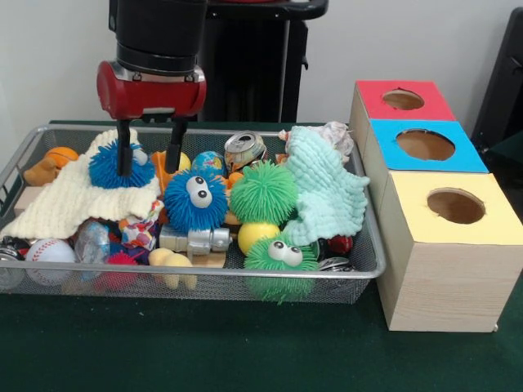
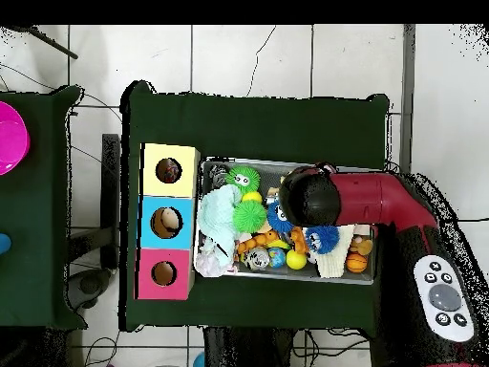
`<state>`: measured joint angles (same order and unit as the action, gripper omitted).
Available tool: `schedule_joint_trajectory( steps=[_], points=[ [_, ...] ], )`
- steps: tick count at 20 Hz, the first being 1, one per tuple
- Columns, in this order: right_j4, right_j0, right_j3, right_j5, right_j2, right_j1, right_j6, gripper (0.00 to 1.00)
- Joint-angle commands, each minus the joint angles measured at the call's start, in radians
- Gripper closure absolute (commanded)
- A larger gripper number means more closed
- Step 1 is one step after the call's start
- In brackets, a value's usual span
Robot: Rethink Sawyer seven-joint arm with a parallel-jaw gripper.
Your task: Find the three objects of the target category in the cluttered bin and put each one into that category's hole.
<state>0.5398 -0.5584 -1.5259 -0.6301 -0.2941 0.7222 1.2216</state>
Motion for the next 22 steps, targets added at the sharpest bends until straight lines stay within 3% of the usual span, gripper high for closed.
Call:
schedule_joint_trajectory(
  steps=[1, 6, 22],
  points=[
    [0.05, -0.015, -0.063, 0.034, 0.004, -0.065, 0.031, 0.0],
    [0.087, 0.014, -0.01, 0.028, 0.034, -0.128, 0.042, 0.0],
    [0.094, 0.004, 0.069, 0.062, -0.001, -0.227, 0.019, 0.0]
  ],
)
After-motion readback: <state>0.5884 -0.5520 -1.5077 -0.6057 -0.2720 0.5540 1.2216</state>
